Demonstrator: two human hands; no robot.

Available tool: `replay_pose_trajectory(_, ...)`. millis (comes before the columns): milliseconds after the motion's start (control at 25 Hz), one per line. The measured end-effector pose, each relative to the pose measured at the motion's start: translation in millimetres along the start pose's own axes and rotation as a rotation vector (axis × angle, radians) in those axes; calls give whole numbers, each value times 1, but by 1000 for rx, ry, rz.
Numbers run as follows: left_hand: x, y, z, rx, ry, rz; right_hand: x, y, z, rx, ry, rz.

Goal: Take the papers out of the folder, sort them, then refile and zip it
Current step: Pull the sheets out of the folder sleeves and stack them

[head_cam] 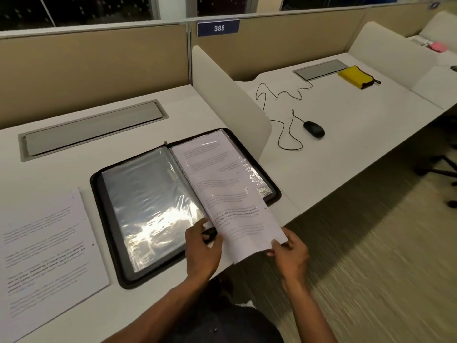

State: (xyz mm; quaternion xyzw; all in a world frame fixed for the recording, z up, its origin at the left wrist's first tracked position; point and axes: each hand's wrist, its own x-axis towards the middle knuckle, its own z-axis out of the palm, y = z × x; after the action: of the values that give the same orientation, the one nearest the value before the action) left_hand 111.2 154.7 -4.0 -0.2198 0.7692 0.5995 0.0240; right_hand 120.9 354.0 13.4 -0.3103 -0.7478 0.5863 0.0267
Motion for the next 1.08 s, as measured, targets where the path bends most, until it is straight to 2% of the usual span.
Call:
replay_pose_trajectory(160, -20, 2, 0, -27, -134, -111, -22, 3, -23, 135, 31, 46)
replay_pose_trajectory(360, -23, 15, 2, -492, -498, -515, -47, 2, -61, 261, -15, 89)
replay_pose_trajectory(480, -24, 19, 0, -601, -614, -604, -61, -1, -86, 312, -46, 91)
replay_pose_trajectory(680, -42, 12, -6, -684, -685, -651, -82, -10, -122, 223, -113, 9)
replay_pose_trajectory(880, -66, 12, -18, -586, -849, -583, -99, -18, -153, 113, -112, -37)
replay_pose_trajectory(1080, -69, 20, -39, -580, -735, -459, -105, -22, -154, 143, -143, -54)
